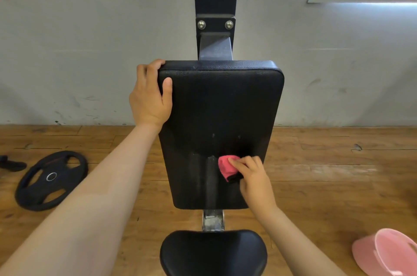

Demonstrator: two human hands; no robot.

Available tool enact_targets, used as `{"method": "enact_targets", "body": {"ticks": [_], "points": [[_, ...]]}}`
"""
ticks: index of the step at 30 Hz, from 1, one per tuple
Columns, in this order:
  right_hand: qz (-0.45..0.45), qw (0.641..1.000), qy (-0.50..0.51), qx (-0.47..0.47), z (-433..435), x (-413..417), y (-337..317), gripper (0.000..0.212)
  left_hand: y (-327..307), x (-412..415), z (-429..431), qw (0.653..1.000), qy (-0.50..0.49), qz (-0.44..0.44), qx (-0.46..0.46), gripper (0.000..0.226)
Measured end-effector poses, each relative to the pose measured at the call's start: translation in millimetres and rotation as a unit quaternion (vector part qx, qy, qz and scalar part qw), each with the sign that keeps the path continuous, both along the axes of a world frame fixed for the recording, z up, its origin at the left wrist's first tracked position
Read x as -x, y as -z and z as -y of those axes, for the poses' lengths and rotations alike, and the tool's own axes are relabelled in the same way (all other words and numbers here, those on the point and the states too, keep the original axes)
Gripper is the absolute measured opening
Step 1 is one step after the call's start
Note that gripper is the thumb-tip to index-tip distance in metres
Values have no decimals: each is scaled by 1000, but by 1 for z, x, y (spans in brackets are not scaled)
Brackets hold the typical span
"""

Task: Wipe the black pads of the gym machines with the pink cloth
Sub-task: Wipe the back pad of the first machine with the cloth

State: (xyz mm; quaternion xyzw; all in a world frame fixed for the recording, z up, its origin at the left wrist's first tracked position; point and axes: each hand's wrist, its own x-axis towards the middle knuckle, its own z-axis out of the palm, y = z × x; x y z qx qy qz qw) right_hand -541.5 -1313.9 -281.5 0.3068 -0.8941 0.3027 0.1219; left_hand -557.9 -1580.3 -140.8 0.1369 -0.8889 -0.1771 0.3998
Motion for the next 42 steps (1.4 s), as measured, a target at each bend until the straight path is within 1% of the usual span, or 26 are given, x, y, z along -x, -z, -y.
{"method": "enact_targets", "body": {"ticks": [2,3,5,7,12,16,20,22,23,25,28,31,33,35,36,40,42], "points": [[51,994,30,92,-11,0,-14,74,0,0,0,1000,0,-3,0,57],[62,988,58,132,-18,3,-23,74,0,1,0,1000,1,-3,-1,57],[54,970,120,206,-28,12,-39,72,1,1,0,1000,-1,-2,-3,56],[44,955,172,239,-29,22,-44,69,1,1,0,1000,0,-4,-5,56],[60,948,206,236,-5,14,-21,56,4,3,1,1000,1,-14,-4,55],[60,946,234,217,4,4,-9,59,4,4,0,1000,-2,-20,-8,56],[127,966,181,133,15,-22,16,65,4,3,-1,1000,-7,-20,-11,56],[170,967,161,100,19,-34,26,63,4,3,0,1000,-4,-18,-9,56],[186,965,153,98,20,-37,26,61,5,3,1,1000,-2,-18,-8,55],[211,956,155,135,19,-34,19,58,5,4,2,1000,1,-17,-7,55],[206,942,166,208,15,-26,-11,58,5,4,3,1000,4,-18,-5,56],[166,934,155,274,18,-16,-48,64,5,4,2,1000,4,-21,-7,56],[103,942,134,290,26,-6,-67,67,5,4,2,1000,7,-22,-6,55],[41,964,110,240,38,2,-71,69,5,3,2,1000,8,-22,-4,52],[25,973,101,204,44,3,-67,72,5,3,2,1000,8,-22,-4,51],[12,995,58,79,49,-6,-25,77,4,3,3,1000,8,-23,-6,53],[27,998,26,-40,46,-18,4,77,4,3,3,1000,10,-22,-8,53]]}}
